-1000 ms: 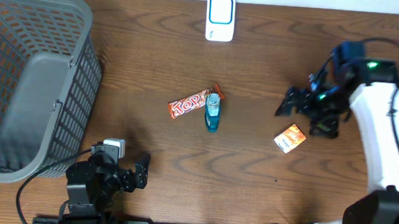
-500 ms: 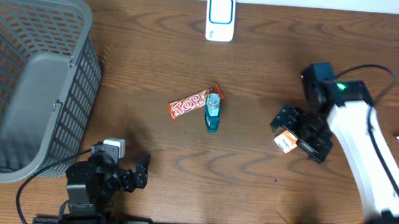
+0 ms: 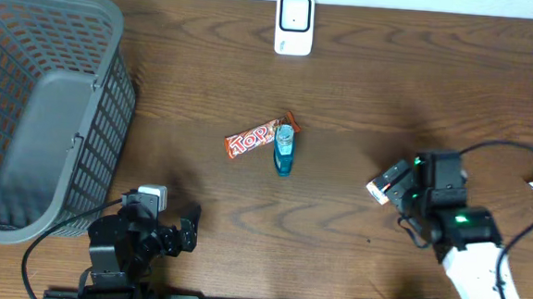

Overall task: Scan the item barcode
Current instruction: 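Move the right gripper down to the orange tissue pack and grasp it, then lift the tissue pack and carry it left toward the teal bottle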

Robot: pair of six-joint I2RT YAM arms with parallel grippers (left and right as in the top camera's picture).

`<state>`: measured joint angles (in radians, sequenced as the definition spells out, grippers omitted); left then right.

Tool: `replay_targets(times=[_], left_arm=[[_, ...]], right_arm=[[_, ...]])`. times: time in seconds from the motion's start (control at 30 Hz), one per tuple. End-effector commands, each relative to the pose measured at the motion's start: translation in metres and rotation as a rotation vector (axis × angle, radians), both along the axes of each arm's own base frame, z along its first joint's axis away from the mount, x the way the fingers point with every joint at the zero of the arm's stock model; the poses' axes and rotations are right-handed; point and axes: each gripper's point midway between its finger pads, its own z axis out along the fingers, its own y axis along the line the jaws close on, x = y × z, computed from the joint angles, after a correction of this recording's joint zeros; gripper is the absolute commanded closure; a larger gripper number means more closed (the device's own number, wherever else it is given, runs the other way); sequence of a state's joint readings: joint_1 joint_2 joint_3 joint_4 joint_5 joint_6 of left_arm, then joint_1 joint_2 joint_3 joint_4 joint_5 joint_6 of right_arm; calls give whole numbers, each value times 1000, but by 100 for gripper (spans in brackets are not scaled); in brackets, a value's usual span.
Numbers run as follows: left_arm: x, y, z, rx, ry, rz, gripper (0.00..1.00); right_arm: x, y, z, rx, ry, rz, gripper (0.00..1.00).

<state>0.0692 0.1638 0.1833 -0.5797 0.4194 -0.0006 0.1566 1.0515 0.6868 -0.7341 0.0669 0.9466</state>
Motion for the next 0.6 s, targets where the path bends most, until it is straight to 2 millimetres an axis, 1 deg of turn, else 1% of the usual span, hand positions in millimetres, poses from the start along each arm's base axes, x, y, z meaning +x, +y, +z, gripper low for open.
replay_targets(times=[0.0,0.07,0.2,0.23,0.33,0.4,0.47,0.57], left_arm=[[0,0,1,-2,-2,2,2],[0,0,1,-2,-2,2,2],[0,0,1,-2,-2,2,2],[0,0,1,-2,-2,2,2],[0,0,1,-2,-2,2,2],[0,0,1,-2,-2,2,2],[0,0,1,-2,-2,2,2],[0,0,1,-2,-1,3,2]], right_arm=[[-5,0,-32,41,23,-83,3],[-3,0,-40,44,23,-81,8],[6,-3,-43,25,3,-94,12],[6,-5,-44,15,4,-98,14],[4,-6,-52,3,36,-101,27],[2,-7,-60,-4,68,-103,32],[-1,-7,-69,-9,102,-106,35],[-4,-8,-80,-23,144,-108,35]])
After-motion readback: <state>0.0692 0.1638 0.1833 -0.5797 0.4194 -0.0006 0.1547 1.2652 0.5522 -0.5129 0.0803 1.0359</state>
